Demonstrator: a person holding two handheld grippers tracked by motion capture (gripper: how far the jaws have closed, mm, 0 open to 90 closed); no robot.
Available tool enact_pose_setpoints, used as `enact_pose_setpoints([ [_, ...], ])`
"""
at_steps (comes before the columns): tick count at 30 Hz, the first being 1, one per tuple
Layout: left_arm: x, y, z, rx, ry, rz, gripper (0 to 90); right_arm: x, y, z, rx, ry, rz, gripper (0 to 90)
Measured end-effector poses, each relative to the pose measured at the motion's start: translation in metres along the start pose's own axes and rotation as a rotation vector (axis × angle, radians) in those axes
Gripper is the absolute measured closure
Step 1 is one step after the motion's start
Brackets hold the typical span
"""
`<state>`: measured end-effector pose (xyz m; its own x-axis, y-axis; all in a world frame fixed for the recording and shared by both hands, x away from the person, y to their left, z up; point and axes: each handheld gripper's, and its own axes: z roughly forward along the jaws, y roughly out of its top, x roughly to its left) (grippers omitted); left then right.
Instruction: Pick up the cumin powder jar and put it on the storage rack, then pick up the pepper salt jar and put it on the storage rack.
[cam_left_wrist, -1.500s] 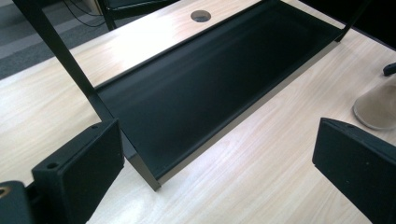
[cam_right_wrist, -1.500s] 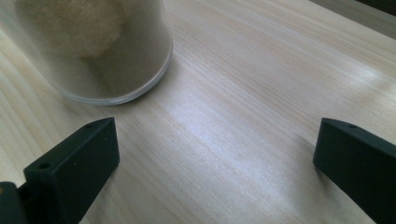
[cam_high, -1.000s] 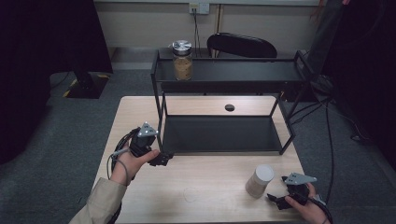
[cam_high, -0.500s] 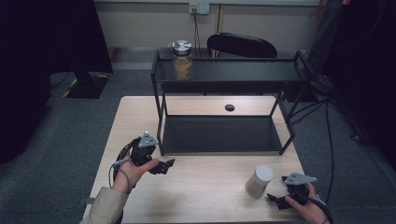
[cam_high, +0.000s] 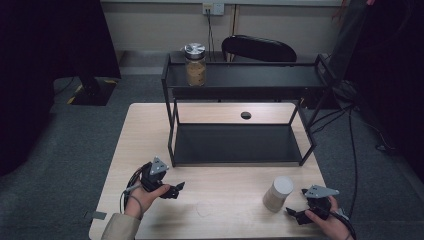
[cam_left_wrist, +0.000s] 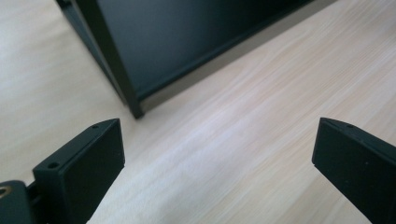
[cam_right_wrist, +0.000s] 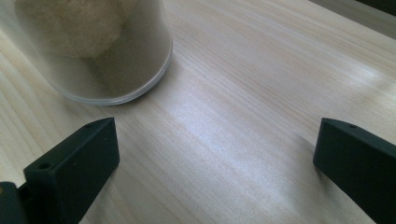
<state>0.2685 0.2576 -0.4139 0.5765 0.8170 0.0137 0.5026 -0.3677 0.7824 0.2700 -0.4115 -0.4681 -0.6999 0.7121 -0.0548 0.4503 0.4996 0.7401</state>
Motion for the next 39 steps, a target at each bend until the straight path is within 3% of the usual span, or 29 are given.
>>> enact_pose_setpoints([
  [6, -0.004, -0.021, 0.011, 0.033, 0.038, 0.006, 1.7, 0.000, 0.000, 0.000, 0.000, 0.000, 0.000, 0.0],
  [11, -0.003, -0.033, 0.019, 0.064, 0.042, 0.003, 1.9, 0.000, 0.000, 0.000, 0.000, 0.000, 0.000, 0.0],
  [23, -0.002, -0.038, 0.028, 0.099, 0.021, 0.018, 2.2, 0.000, 0.000, 0.000, 0.000, 0.000, 0.000, 0.0],
  [39, 0.000, -0.042, 0.032, 0.095, 0.010, 0.001, 0.7, -0.004, 0.000, -0.001, 0.000, 0.017, -0.011, 0.0],
])
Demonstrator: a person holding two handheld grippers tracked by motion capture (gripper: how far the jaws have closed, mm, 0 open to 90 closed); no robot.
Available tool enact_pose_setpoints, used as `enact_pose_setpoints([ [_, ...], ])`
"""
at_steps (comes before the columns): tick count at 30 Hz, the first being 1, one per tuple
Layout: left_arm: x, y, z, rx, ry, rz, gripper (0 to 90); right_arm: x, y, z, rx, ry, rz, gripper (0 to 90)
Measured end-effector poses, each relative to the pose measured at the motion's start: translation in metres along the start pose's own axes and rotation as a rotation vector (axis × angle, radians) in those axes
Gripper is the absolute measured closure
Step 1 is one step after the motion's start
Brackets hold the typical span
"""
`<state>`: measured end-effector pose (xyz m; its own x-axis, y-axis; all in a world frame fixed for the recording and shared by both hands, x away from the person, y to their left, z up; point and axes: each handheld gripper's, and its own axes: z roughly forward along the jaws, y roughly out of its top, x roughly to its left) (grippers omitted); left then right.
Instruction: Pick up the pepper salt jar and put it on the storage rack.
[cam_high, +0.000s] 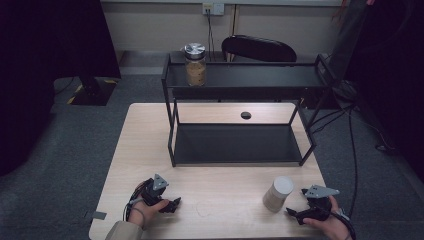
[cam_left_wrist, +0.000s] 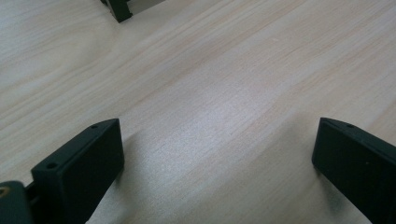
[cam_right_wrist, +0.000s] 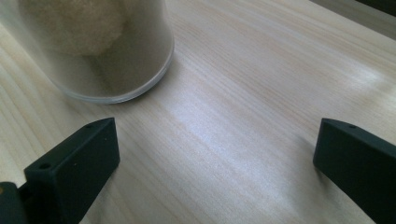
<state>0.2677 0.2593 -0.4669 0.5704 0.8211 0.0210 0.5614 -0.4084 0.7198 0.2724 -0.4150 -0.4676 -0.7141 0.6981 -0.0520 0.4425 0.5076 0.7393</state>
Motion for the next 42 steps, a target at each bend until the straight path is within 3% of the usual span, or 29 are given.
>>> enact_pose_setpoints([
  [8, 0.001, -0.005, 0.001, -0.017, -0.004, 0.003, 0.0, -0.004, 0.008, -0.005, 0.030, 0.031, -0.024, 1.0],
  [15, 0.001, -0.009, 0.001, -0.036, -0.006, 0.005, 0.0, 0.000, 0.015, -0.011, 0.002, 0.055, -0.055, 0.6],
  [19, 0.001, -0.011, 0.001, -0.043, -0.006, 0.003, 0.0, 0.002, 0.019, -0.014, -0.024, 0.086, -0.059, 0.7],
  [24, 0.001, -0.012, 0.001, -0.050, -0.006, 0.005, 0.0, 0.001, 0.023, -0.016, -0.073, 0.133, -0.021, 0.7],
  [33, 0.001, -0.013, 0.001, -0.051, -0.006, 0.005, 0.0, 0.005, 0.032, -0.018, -0.161, 0.174, -0.003, 0.5],
  [38, 0.001, -0.012, 0.001, -0.051, -0.006, 0.005, 0.0, 0.004, 0.036, -0.013, -0.195, 0.184, 0.009, 7.5],
  [42, 0.001, -0.012, 0.001, -0.051, -0.005, 0.005, 0.0, 0.004, 0.041, -0.008, -0.201, 0.187, -0.025, 14.7],
])
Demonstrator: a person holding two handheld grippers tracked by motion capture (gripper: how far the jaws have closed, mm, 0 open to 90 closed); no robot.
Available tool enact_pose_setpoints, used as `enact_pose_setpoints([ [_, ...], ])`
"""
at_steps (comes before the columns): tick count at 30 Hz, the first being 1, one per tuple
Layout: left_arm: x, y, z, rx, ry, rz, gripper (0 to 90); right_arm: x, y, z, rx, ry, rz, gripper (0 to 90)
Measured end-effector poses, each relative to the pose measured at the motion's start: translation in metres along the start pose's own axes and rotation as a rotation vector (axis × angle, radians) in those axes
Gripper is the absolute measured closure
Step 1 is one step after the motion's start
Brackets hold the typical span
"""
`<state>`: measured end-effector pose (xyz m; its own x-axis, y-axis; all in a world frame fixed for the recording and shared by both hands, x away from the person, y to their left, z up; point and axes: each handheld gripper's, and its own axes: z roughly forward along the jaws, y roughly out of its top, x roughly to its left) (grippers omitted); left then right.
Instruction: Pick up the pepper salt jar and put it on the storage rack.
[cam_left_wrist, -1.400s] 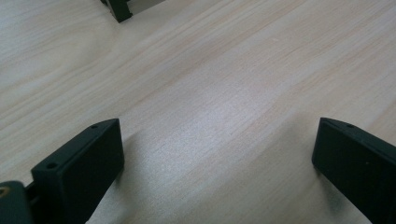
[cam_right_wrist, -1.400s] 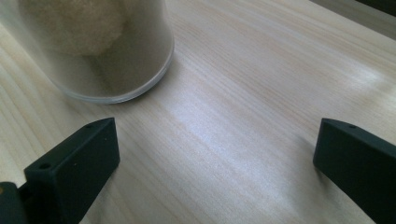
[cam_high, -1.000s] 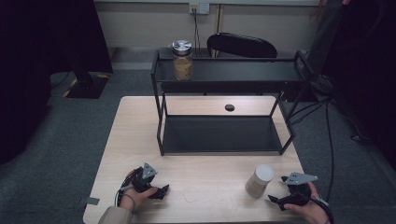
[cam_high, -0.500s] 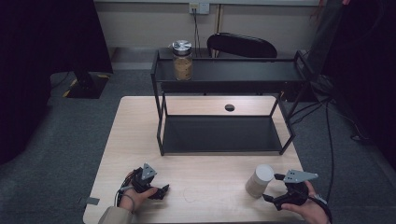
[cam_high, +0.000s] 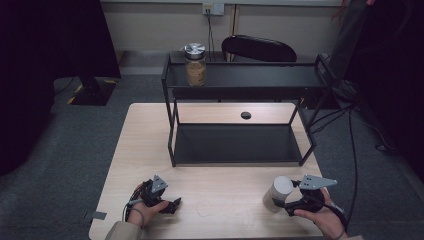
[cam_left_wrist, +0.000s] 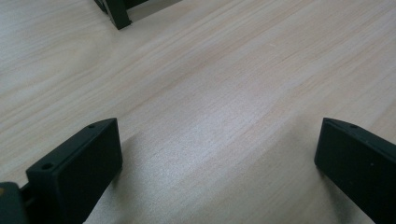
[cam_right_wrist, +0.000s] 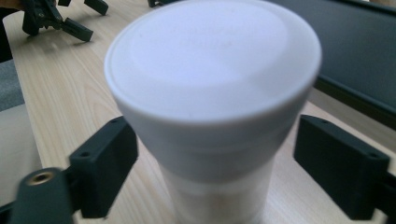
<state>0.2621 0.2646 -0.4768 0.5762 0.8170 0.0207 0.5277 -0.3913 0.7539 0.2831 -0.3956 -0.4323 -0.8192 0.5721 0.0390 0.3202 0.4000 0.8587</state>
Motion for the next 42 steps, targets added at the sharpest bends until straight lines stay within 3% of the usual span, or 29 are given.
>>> enact_pose_setpoints([
  [8, 0.000, 0.000, 0.000, 0.000, 0.000, 0.000, 0.0, 0.000, 0.005, 0.006, 0.017, 0.004, -0.078, 32.7],
  [17, 0.000, 0.000, 0.000, 0.000, 0.000, 0.000, 0.0, 0.003, 0.004, 0.006, 0.008, -0.003, -0.097, 33.7],
  [27, 0.000, 0.000, 0.000, 0.000, 0.000, 0.000, 0.0, 0.003, 0.008, 0.007, 0.014, -0.001, -0.061, 34.1],
  [36, 0.000, 0.000, 0.000, 0.000, 0.000, 0.000, 0.0, 0.004, 0.031, 0.001, 0.038, 0.005, -0.091, 34.2],
  [42, 0.000, 0.000, 0.000, -0.001, 0.000, -0.001, 0.0, 0.000, 0.045, -0.003, 0.032, 0.023, -0.084, 34.2],
])
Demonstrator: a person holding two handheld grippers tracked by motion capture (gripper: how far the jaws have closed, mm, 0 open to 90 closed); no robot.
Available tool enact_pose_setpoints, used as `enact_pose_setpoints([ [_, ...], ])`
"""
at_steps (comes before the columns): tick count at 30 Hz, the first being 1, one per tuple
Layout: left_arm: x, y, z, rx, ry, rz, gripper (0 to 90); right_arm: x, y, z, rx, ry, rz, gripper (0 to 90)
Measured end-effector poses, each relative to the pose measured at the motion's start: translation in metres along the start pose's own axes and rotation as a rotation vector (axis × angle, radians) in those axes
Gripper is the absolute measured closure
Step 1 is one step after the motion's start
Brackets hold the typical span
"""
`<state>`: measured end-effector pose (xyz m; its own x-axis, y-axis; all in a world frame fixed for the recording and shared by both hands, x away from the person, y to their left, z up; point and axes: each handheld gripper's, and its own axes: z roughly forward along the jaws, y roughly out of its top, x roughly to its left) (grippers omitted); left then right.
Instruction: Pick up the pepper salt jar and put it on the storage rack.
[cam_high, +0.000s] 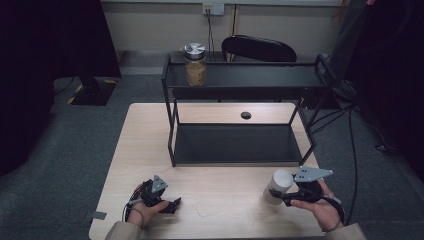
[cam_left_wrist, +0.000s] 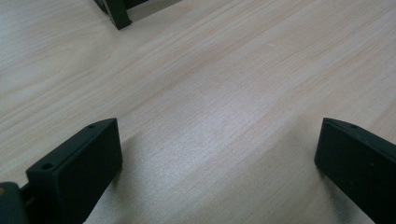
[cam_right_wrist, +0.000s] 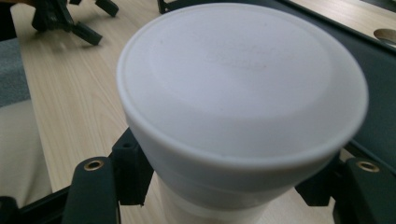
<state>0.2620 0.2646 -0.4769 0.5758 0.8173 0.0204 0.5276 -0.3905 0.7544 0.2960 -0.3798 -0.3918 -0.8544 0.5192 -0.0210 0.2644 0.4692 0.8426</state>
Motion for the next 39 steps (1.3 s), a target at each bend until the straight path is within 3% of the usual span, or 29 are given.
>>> enact_pose_setpoints([
  [14, 0.000, 0.000, 0.000, 0.000, 0.000, 0.000, 0.0, -0.007, 0.049, -0.009, 0.037, 0.019, -0.030, 34.2],
  [27, 0.000, 0.000, 0.000, 0.000, 0.000, 0.000, 0.0, -0.017, 0.096, -0.015, 0.034, 0.040, -0.036, 34.3],
  [39, 0.000, 0.000, 0.000, 0.000, 0.001, -0.001, 0.0, -0.021, 0.133, -0.026, 0.023, 0.022, -0.039, 34.3],
])
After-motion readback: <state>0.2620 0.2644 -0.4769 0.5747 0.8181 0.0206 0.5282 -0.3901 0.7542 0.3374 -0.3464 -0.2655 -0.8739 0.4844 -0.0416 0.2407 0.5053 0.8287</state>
